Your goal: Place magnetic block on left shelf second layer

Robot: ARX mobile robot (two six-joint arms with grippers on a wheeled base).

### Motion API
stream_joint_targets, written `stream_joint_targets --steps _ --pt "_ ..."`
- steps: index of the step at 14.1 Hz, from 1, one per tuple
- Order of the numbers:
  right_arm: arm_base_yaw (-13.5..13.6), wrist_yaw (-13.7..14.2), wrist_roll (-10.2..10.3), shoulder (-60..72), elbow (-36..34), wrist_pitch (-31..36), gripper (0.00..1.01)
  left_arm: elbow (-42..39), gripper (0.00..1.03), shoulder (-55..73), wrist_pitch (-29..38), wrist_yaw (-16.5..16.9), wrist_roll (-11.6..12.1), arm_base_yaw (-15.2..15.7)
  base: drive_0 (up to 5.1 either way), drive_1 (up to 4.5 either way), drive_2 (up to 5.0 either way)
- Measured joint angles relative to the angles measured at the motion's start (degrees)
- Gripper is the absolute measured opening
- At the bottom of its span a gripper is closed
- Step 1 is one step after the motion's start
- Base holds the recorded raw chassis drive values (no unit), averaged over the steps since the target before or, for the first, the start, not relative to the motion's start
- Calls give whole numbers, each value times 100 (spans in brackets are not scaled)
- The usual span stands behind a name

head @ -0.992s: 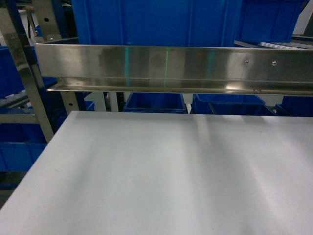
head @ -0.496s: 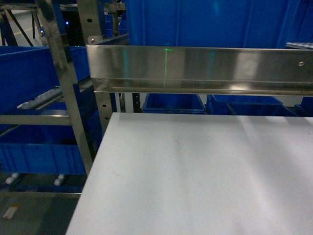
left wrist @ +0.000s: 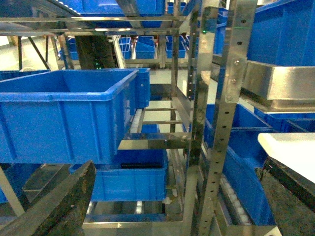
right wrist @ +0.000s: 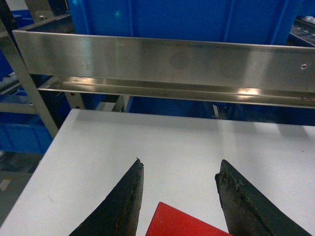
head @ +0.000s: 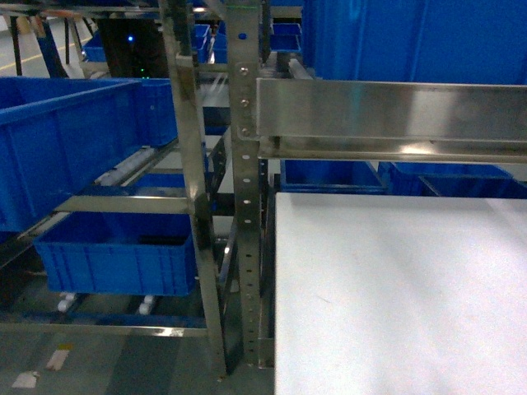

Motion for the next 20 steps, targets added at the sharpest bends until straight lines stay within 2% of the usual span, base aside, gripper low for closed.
stream_joint_targets --steps 20 --pt "0 0 0 -20 -13 7 41 0 98 0 -11 -4 0 0 -499 246 246"
